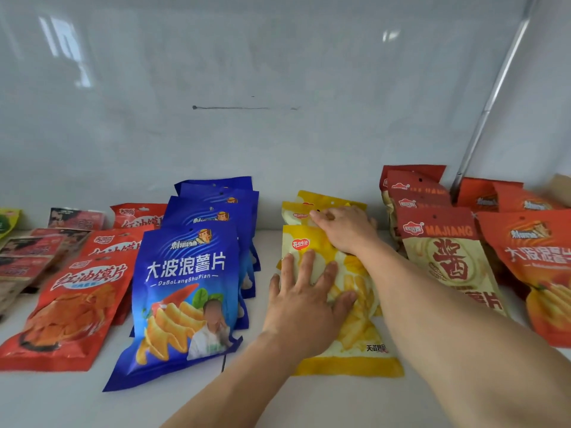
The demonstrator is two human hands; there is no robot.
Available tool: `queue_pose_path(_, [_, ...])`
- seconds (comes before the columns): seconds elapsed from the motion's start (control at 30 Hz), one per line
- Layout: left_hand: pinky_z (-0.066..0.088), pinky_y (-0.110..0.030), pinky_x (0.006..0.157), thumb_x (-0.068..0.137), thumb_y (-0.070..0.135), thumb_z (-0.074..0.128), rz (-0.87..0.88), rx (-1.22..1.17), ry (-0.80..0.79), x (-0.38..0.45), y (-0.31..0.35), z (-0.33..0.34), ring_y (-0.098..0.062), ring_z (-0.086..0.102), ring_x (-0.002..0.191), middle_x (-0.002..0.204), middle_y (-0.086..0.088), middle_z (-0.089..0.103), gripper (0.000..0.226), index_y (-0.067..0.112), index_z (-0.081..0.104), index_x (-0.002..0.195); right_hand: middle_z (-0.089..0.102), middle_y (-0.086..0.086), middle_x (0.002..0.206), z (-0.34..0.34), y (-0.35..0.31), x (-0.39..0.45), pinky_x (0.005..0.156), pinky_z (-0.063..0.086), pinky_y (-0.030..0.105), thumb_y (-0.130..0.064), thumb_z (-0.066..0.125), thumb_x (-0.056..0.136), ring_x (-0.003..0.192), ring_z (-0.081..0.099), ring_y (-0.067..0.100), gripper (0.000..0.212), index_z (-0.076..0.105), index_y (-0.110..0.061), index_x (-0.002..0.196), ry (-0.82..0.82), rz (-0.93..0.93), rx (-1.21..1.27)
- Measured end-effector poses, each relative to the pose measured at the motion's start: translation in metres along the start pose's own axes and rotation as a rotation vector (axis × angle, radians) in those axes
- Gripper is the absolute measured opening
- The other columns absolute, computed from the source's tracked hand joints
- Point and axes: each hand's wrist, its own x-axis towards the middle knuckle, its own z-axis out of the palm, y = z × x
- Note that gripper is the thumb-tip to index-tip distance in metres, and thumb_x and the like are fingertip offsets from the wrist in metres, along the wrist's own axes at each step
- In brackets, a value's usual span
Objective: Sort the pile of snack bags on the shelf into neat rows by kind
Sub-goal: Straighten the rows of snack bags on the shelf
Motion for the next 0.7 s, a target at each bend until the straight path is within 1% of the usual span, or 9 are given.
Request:
queue_pose_path(0.1, [-0.001, -0.052, 0.124, 0.096, 0.071, 0.015, 0.011, 0.015, 0.044, 0.001, -0.002, -0.001, -0.031, -0.015, 0.153, 0.168, 0.004, -0.007, 0.068, 0.042, 0.007, 0.157, 0.057, -0.003, 0.139, -0.008, -0.004, -0.006, 0.108, 0.027, 0.048, -0.066, 0.028, 0.095, 0.135, 0.043, 0.025, 0.054, 0.064, -0.037, 0.123, 0.092, -0.036, -0.028])
queue_pose_path(0.2, [0.0, -0.053, 0.123, 0.096, 0.072, 0.016, 0.015, 0.041, 0.053, 0.002, -0.002, -0.003, -0.032, -0.011, 0.153, 0.168, 0.003, -0.005, 0.07, 0.041, 0.008, 0.157, 0.059, -0.001, 0.138, -0.02, -0.006, -0.011, 0.108, 0.033, 0.043, -0.058, 0.037, 0.098, 0.131, 0.049, 0.023, 0.045, 0.063, -0.033, 0.125, 0.099, -0.07, -0.02])
queue_pose_path(0.27, [0.0, -0.053, 0.123, 0.096, 0.073, 0.018, 0.009, 0.033, 0.046, 0.001, 0.001, -0.006, -0.033, -0.009, 0.154, 0.168, 0.002, -0.004, 0.071, 0.04, 0.009, 0.158, 0.058, 0.001, 0.138, -0.03, -0.005, -0.02, 0.107, 0.039, 0.043, -0.054, 0.043, 0.098, 0.129, 0.052, 0.024, 0.042, 0.064, -0.03, 0.125, 0.099, -0.116, 0.027])
queue_pose_path(0.33, [0.001, -0.052, 0.124, 0.095, 0.072, 0.023, -0.016, 0.003, 0.047, 0.001, 0.006, -0.011, -0.032, -0.008, 0.154, 0.168, 0.002, -0.001, 0.073, 0.037, 0.012, 0.158, 0.057, 0.003, 0.137, -0.043, 0.0, -0.034, 0.105, 0.042, 0.038, -0.051, 0.047, 0.098, 0.127, 0.053, 0.025, 0.04, 0.064, -0.028, 0.125, 0.101, -0.158, 0.096])
queue_pose_path(0.43, [0.001, -0.051, 0.124, 0.094, 0.07, 0.031, -0.071, -0.027, 0.066, 0.004, 0.02, -0.018, -0.029, -0.009, 0.154, 0.169, 0.002, -0.001, 0.076, 0.034, 0.012, 0.158, 0.059, 0.003, 0.136, -0.067, 0.017, -0.058, 0.099, 0.041, 0.031, -0.049, 0.048, 0.099, 0.125, 0.054, 0.022, 0.038, 0.064, -0.026, 0.125, 0.132, -0.207, 0.173])
queue_pose_path(0.53, [0.0, -0.046, 0.123, 0.096, 0.066, 0.036, -0.097, -0.016, 0.186, 0.006, 0.047, -0.023, -0.027, -0.008, 0.155, 0.169, 0.001, 0.0, 0.076, 0.03, 0.011, 0.159, 0.06, -0.004, 0.135, -0.093, 0.049, -0.085, 0.093, 0.037, 0.025, -0.049, 0.049, 0.098, 0.126, 0.053, 0.016, 0.041, 0.063, -0.025, 0.128, 0.212, -0.232, 0.24])
queue_pose_path(0.63, [0.002, -0.04, 0.123, 0.097, 0.059, 0.044, -0.041, -0.151, 0.264, 0.008, 0.093, -0.019, -0.023, -0.008, 0.155, 0.169, 0.001, 0.0, 0.078, 0.025, 0.011, 0.16, 0.057, -0.004, 0.138, -0.109, 0.098, -0.111, 0.094, 0.032, 0.019, -0.044, 0.052, 0.099, 0.128, 0.05, 0.013, 0.042, 0.059, -0.023, 0.133, 0.328, -0.179, 0.332])
queue_pose_path(0.7, [0.005, -0.038, 0.124, 0.097, 0.054, 0.05, 0.015, -0.35, 0.258, 0.013, 0.129, -0.011, -0.017, -0.006, 0.154, 0.168, 0.003, 0.002, 0.082, 0.022, 0.009, 0.16, 0.053, -0.002, 0.142, -0.11, 0.133, -0.121, 0.097, 0.033, 0.021, -0.046, 0.051, 0.098, 0.129, 0.049, 0.015, 0.046, 0.054, -0.023, 0.138, 0.357, -0.098, 0.367])
